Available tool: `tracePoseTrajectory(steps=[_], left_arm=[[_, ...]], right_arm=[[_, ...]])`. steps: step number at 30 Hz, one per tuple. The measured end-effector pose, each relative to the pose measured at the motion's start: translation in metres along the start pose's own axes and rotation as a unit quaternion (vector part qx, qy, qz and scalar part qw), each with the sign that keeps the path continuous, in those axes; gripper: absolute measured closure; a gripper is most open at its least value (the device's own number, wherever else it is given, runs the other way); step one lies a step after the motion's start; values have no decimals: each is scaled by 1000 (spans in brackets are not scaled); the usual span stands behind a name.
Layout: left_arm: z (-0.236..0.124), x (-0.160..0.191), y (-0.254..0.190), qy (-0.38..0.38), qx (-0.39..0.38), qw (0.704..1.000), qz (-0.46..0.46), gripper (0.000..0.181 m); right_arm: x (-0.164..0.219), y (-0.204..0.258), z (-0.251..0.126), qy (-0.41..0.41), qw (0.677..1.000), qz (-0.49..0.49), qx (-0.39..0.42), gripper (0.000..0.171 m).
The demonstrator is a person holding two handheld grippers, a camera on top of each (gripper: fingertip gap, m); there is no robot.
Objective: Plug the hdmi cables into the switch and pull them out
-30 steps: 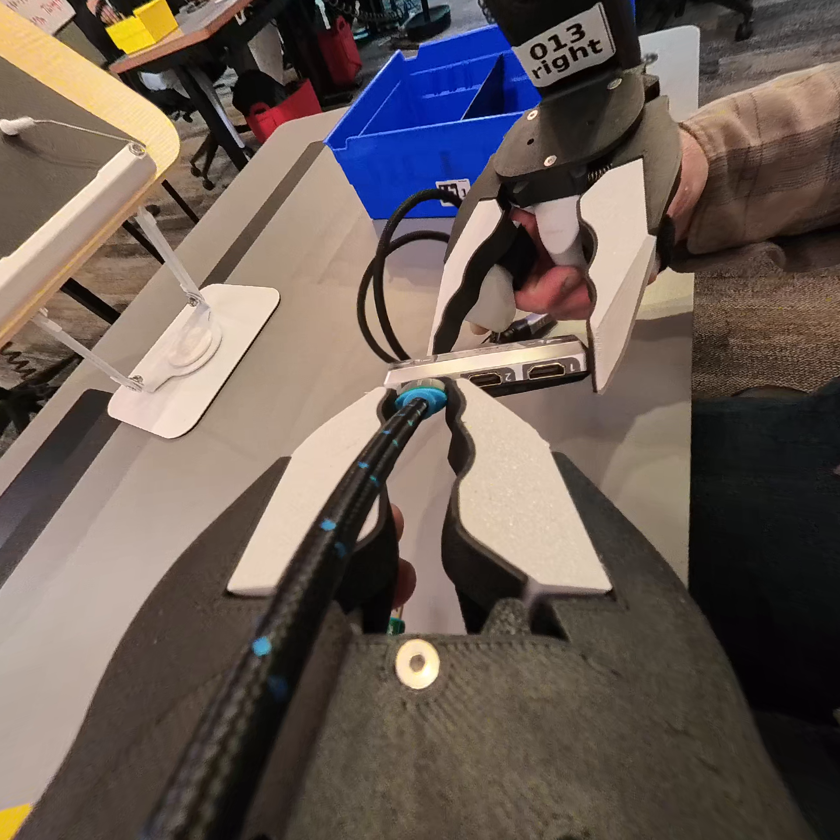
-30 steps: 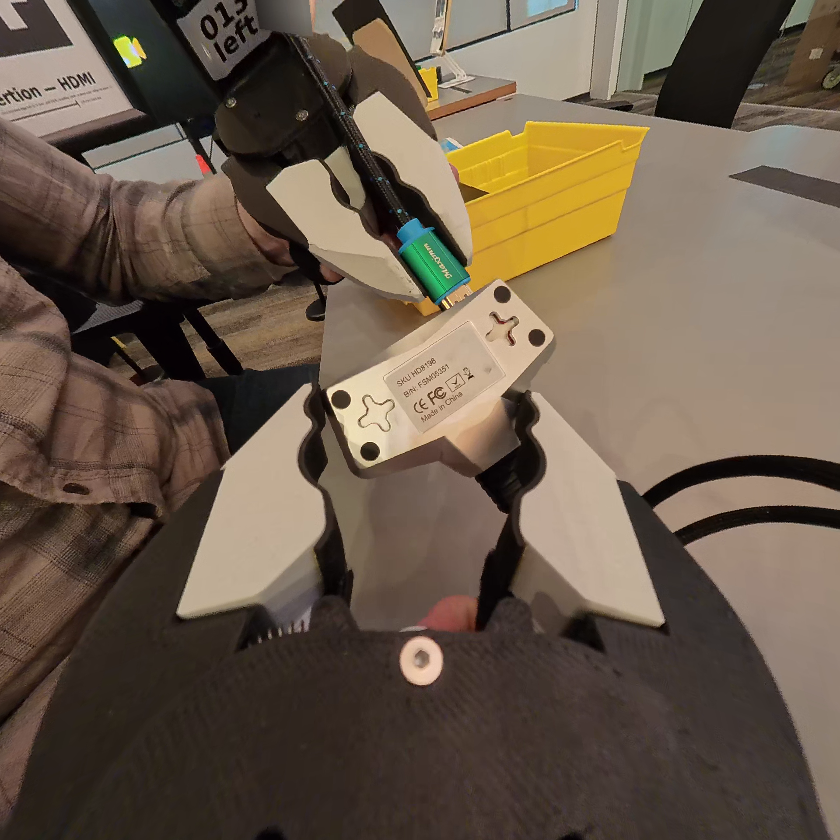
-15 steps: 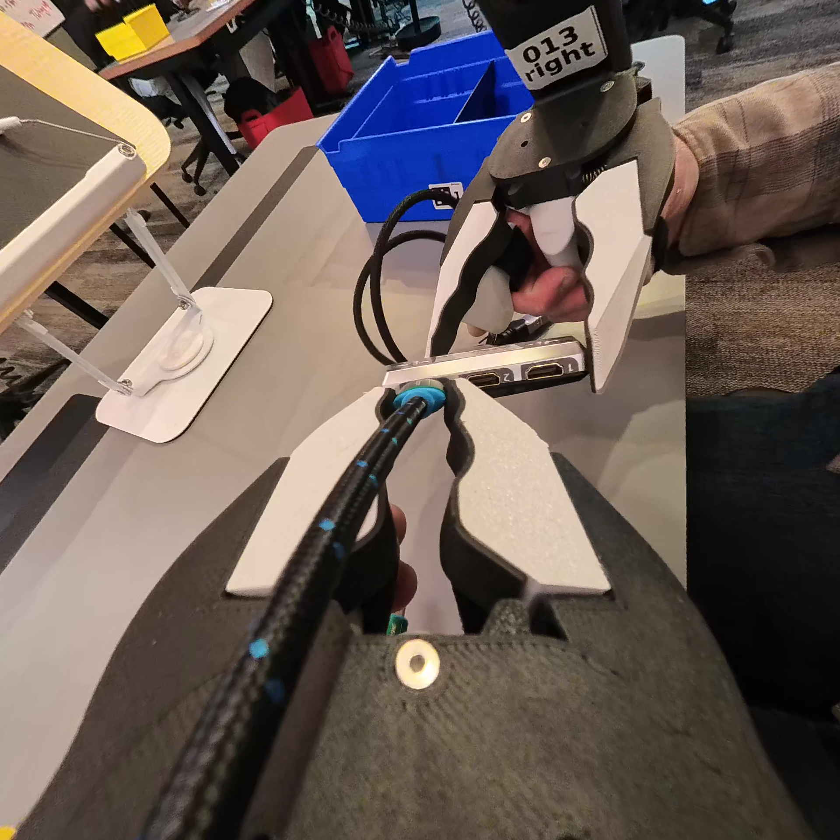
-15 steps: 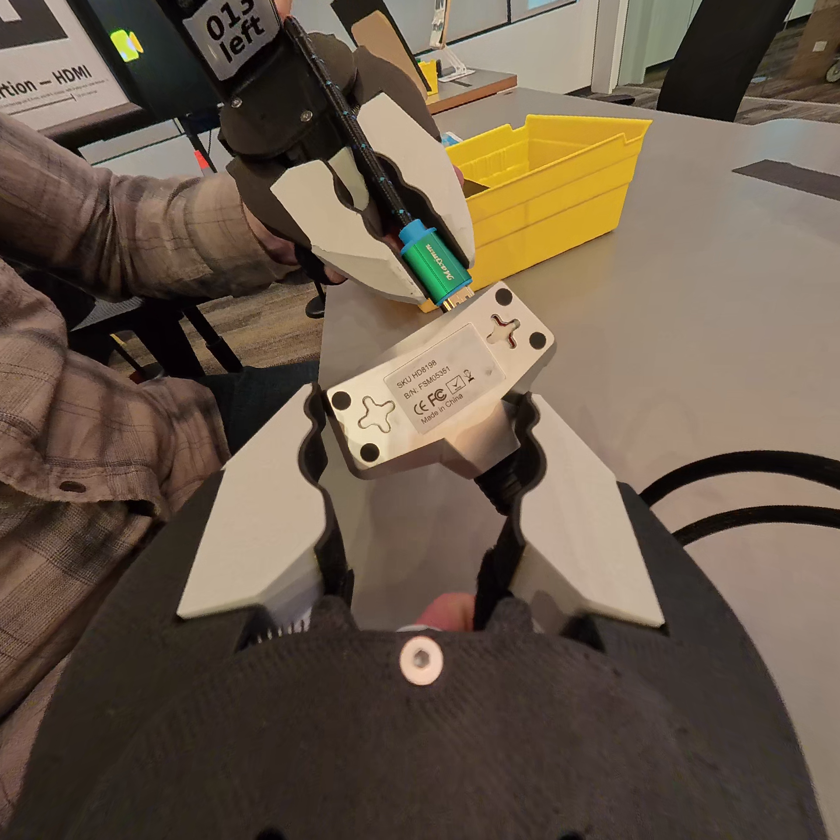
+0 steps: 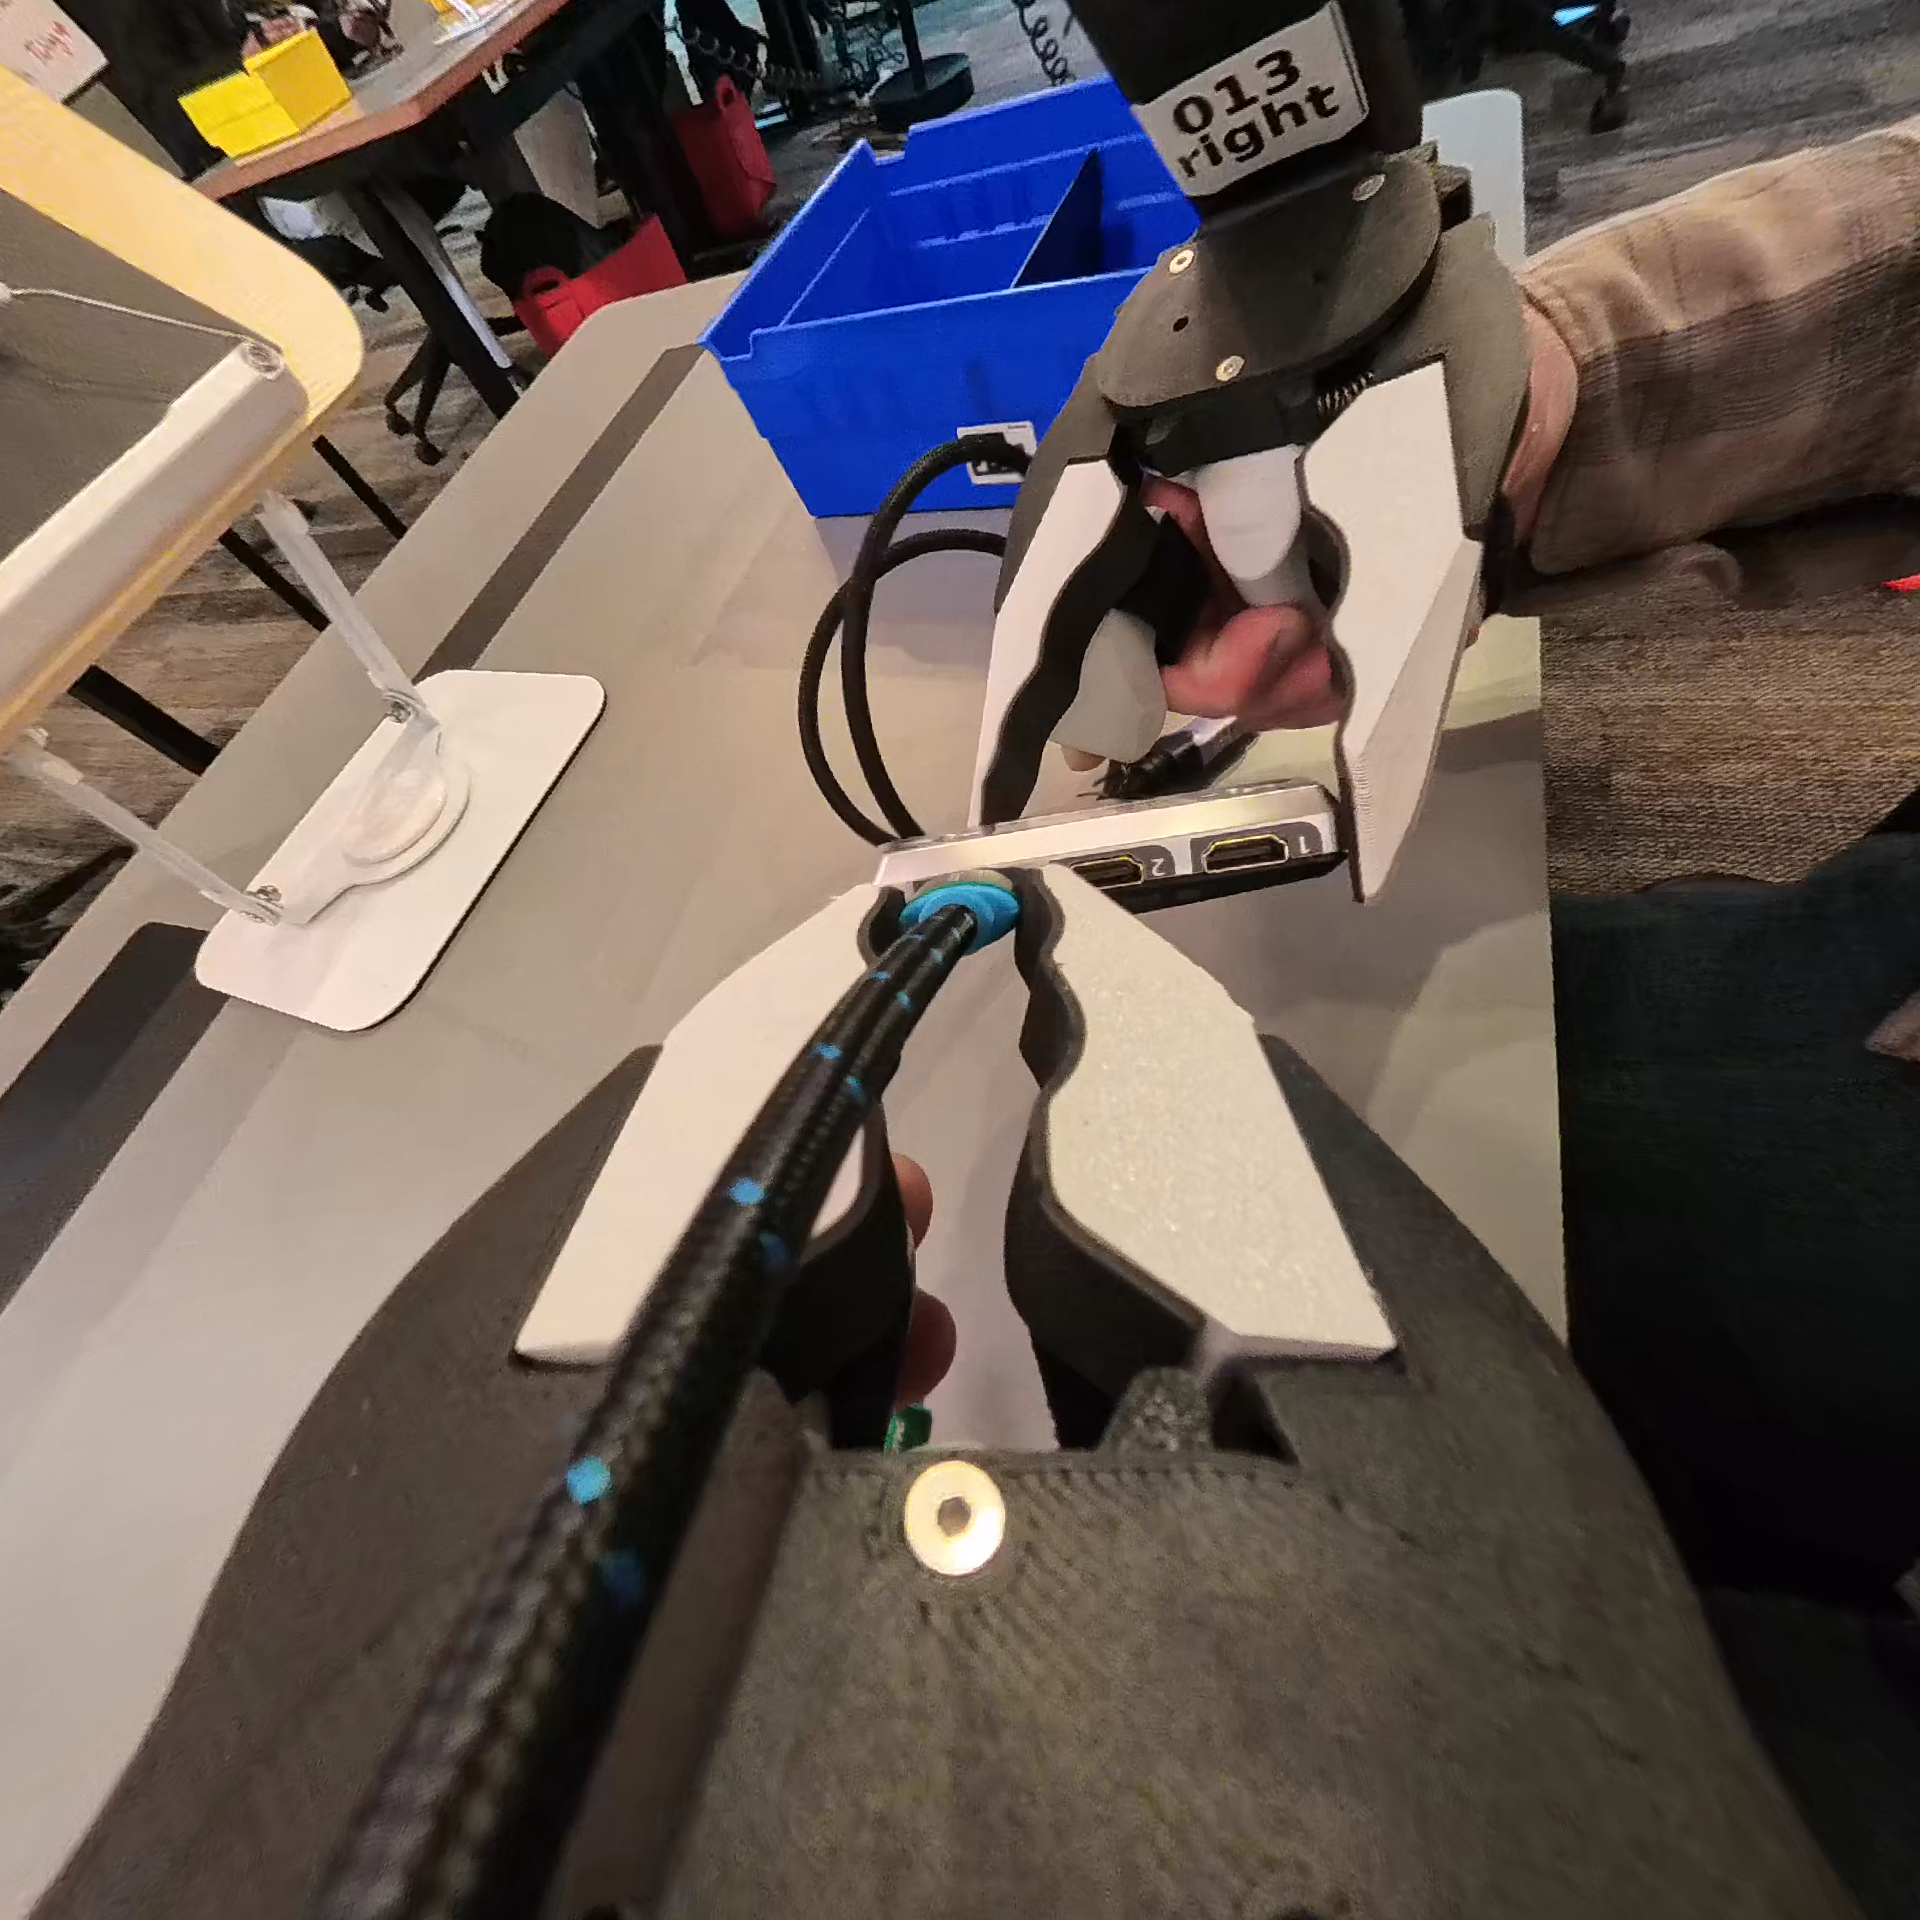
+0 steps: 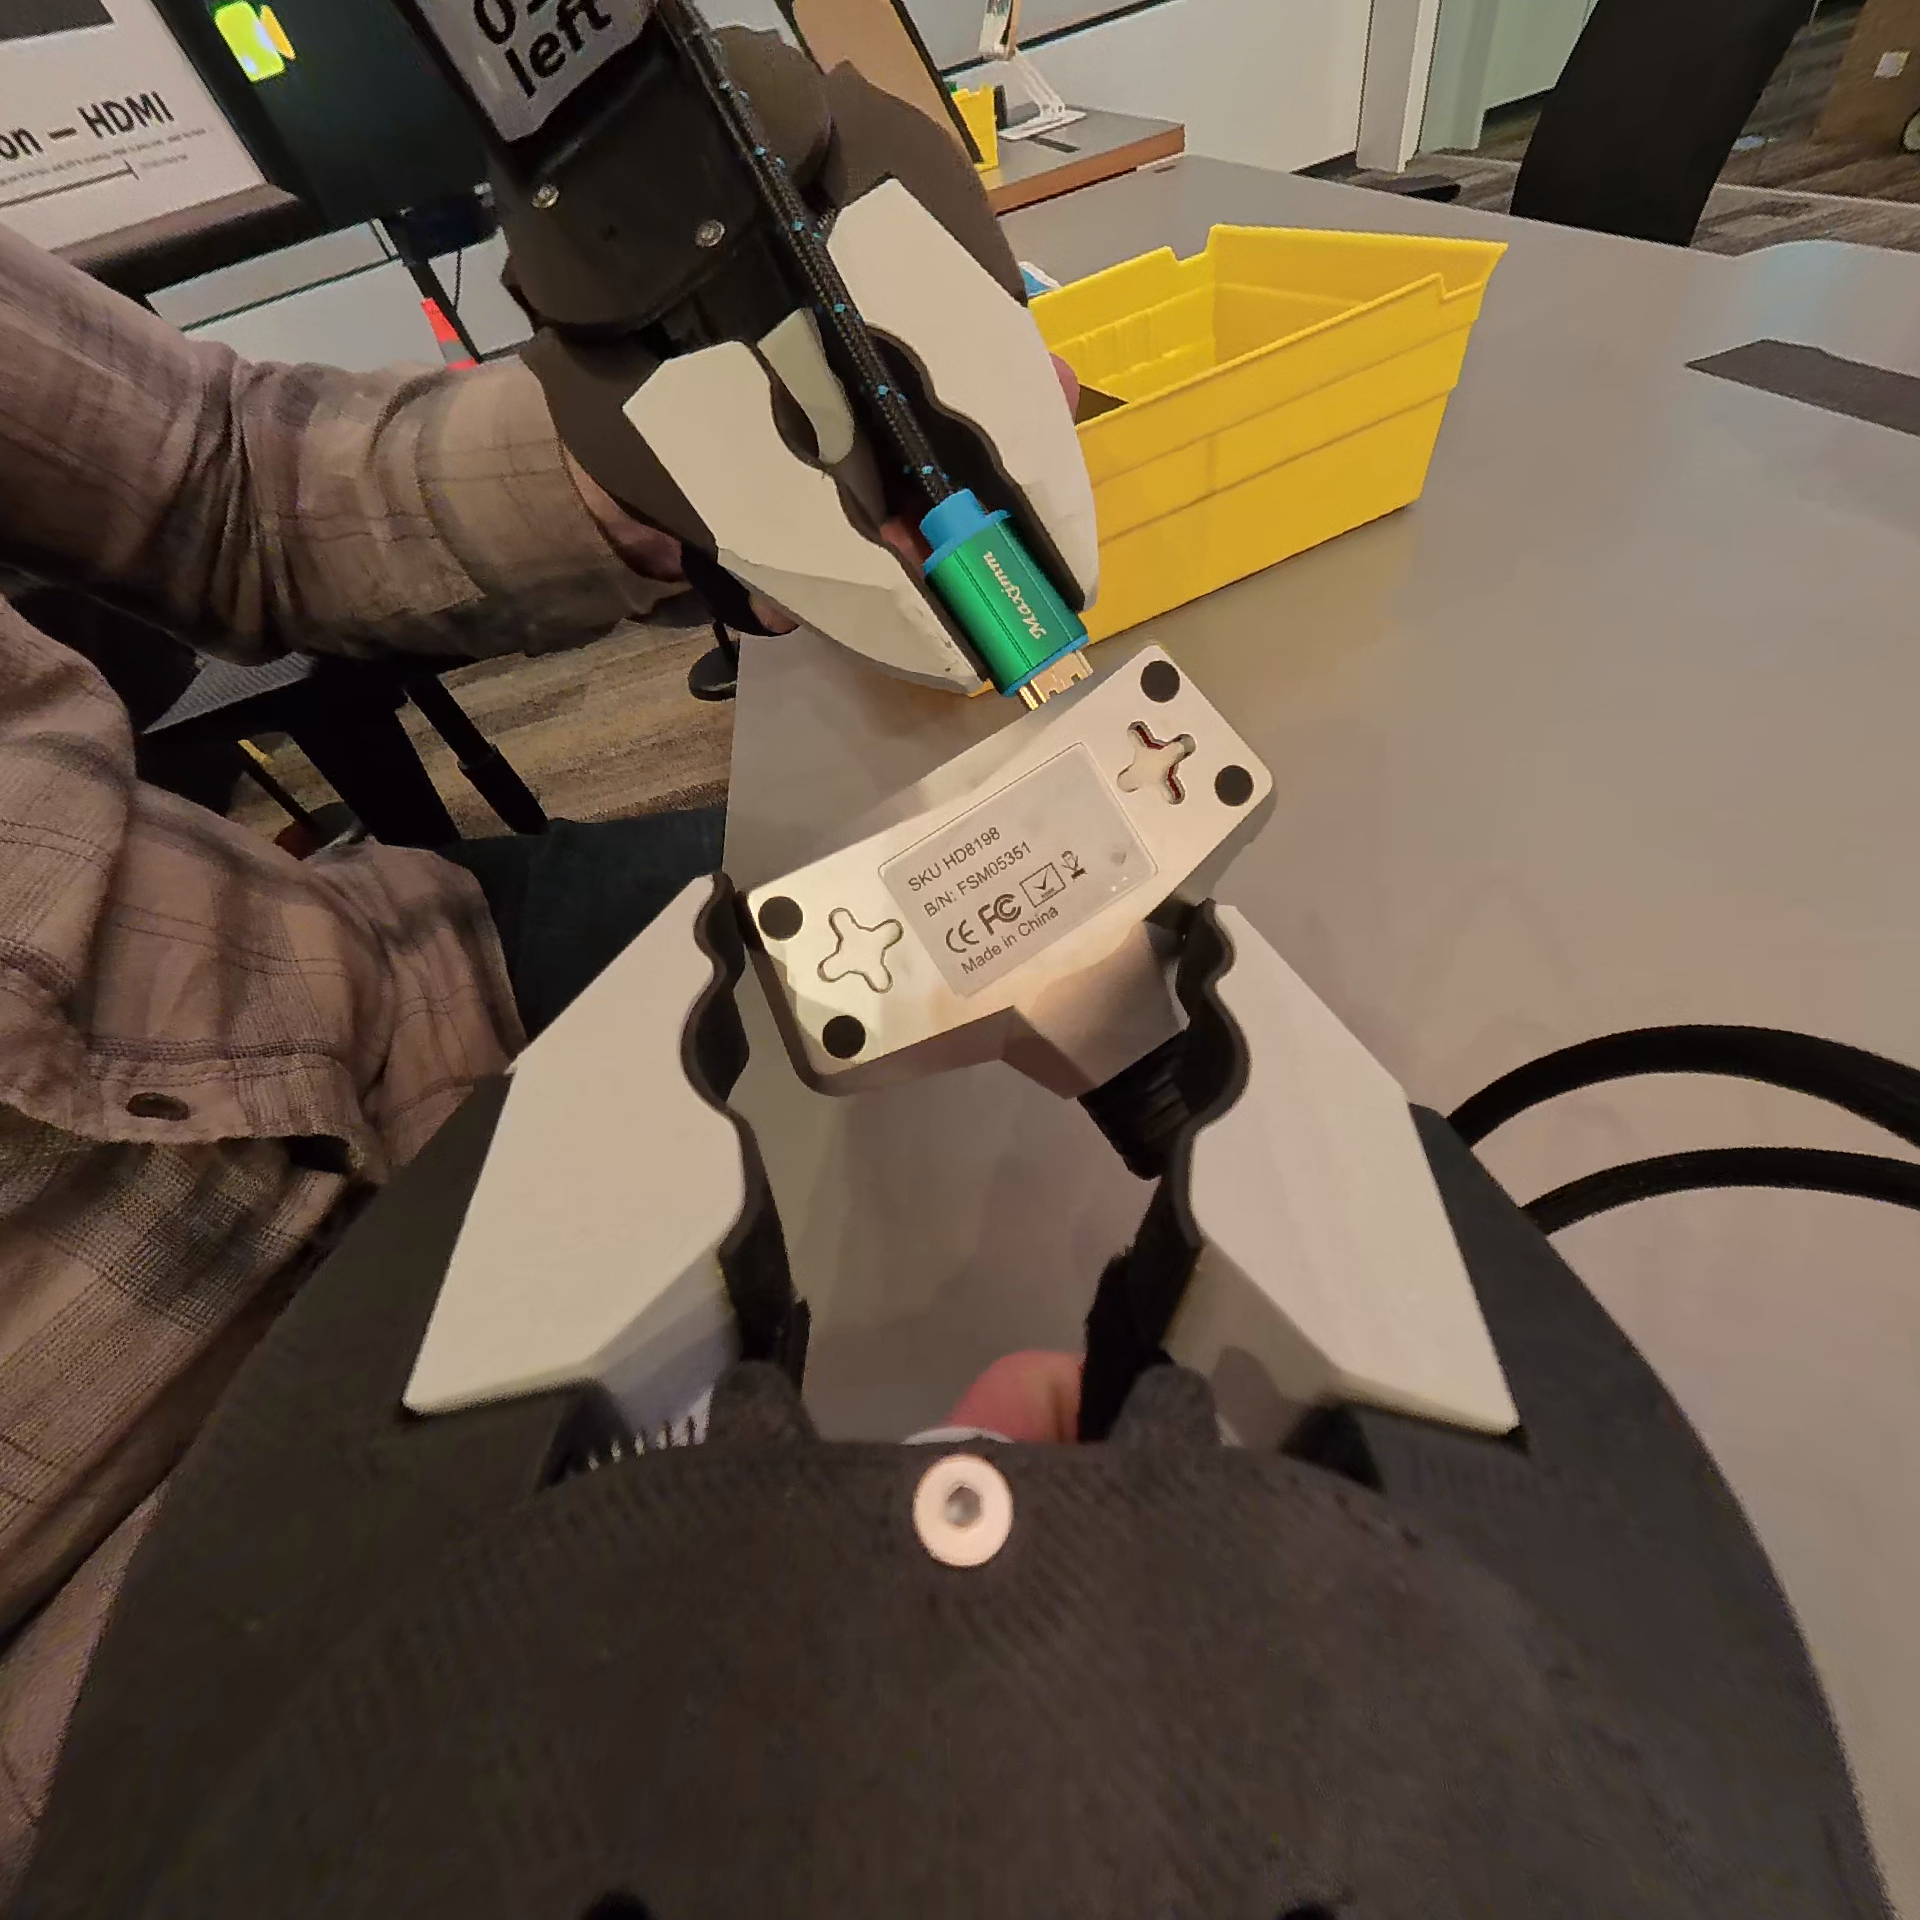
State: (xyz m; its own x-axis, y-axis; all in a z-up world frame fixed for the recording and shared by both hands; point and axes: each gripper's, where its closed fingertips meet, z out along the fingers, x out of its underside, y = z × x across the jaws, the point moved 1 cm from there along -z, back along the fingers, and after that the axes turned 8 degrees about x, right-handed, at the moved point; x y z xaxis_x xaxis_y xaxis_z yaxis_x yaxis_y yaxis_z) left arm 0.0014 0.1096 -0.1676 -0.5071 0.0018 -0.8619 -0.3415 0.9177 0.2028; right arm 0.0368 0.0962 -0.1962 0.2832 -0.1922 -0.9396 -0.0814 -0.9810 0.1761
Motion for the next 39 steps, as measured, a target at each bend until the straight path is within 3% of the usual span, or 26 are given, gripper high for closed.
tracePoseTrajectory(steps=[9,15,23,39], left_arm=[[-1,0,0,-19,16,1000,-1,160],[0,-5,6,-40,-24,999,0,159],[2,2,7,-16,-19,1000,6,159],[3,1,11,-42,-52,997,35,157]], right_arm=[[-1,2,3,2,1000,-9,1,89],[-6,-2,1,-11,1000,6,10,88],[1,-5,3,0,1000,-4,16,87],[6,-20,-5,30,995,-55,79,87]])
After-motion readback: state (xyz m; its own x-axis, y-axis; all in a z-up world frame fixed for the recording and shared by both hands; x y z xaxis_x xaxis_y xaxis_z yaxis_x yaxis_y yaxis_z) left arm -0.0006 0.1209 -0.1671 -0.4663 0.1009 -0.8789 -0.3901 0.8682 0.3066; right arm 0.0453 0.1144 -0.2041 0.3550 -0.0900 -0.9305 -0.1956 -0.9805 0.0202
